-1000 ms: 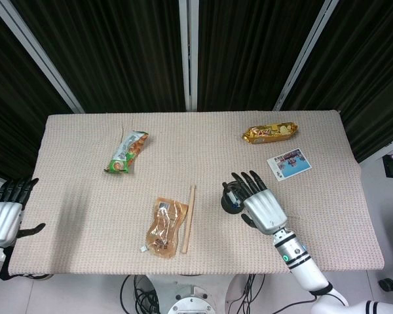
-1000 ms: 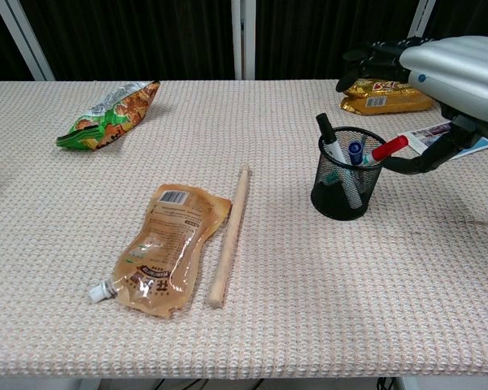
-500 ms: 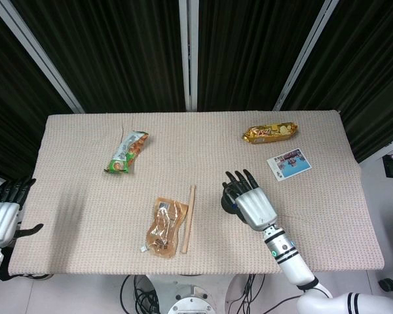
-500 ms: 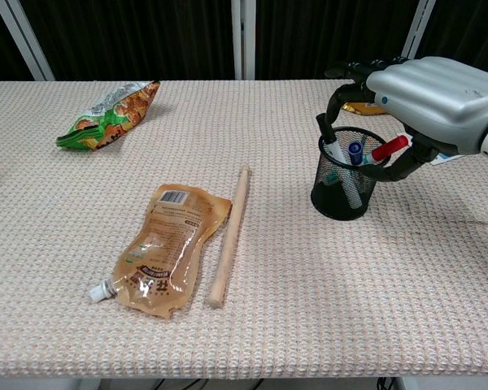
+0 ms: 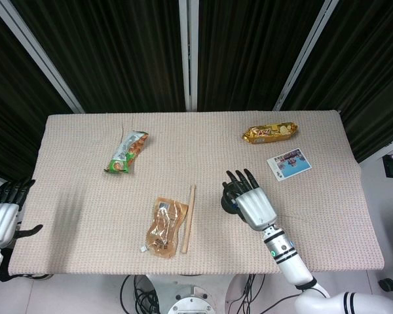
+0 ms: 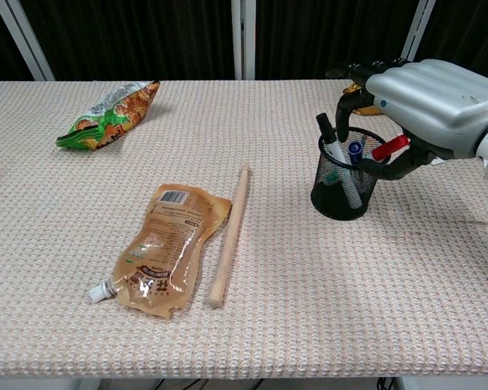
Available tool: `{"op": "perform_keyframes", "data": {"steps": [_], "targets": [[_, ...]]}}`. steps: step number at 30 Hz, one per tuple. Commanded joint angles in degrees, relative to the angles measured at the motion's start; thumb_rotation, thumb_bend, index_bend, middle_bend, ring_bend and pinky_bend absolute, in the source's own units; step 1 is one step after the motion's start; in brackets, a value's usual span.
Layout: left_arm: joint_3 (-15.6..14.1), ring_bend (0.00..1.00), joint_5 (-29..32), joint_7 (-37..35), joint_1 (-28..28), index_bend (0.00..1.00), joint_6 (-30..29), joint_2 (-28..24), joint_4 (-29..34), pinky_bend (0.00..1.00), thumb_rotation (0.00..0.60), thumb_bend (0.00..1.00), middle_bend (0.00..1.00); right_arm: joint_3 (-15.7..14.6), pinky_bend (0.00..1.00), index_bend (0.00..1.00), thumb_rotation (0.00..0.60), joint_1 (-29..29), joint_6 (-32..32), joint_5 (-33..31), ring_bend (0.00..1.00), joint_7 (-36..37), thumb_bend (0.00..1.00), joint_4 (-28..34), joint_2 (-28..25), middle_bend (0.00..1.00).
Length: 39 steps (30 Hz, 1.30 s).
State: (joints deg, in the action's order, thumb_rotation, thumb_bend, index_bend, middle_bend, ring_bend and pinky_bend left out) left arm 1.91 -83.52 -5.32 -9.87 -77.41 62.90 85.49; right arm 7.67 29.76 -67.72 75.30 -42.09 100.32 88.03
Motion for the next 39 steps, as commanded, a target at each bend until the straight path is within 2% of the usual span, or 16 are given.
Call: {"op": "perform_keyframes", "data": {"steps": [1,17,24,30,39], "targets": [[0.0,0.00,0.0,0.1,0.0,0.04,0.0,0.0,0.0,0.00,0.600,0.10,0.00,-0.1,0.00,0.47,0.600,0.1,-0.2,-0.1,0.00,0.1,0.30,-0.2,0.1,0.00],[-0.1,0.00,0.3,0.0,0.0,0.04,0.4,0.0,-0.2,0.00,0.600,0.10,0.00,-0.6,0.00,0.58,0.600,0.3,-1.1,-0.6,0.00,0.9,0.33,-0.7,0.4,0.00],[-0.1,0.00,0.4,-0.1,0.0,0.04,0.7,-0.1,-0.2,0.00,0.600,0.10,0.00,-0.3,0.00,0.63,0.600,-0.2,-2.4,0.1,0.00,3.2,0.35,1.2,-0.8,0.01],[-0.1,0.00,0.8,0.1,-0.3,0.04,1.5,-0.6,0.7,0.00,0.600,0.10,0.00,0.0,0.00,0.66,0.600,-1.4,-4.4,1.7,0.00,6.5,0.37,5.3,-4.0,0.01],[-0.1,0.00,0.2,0.9,-0.6,0.04,1.3,-0.7,1.3,0.00,0.600,0.10,0.00,0.8,0.00,0.68,0.600,-4.8,-11.3,9.2,0.00,12.6,0.37,14.2,-13.0,0.03]]}}
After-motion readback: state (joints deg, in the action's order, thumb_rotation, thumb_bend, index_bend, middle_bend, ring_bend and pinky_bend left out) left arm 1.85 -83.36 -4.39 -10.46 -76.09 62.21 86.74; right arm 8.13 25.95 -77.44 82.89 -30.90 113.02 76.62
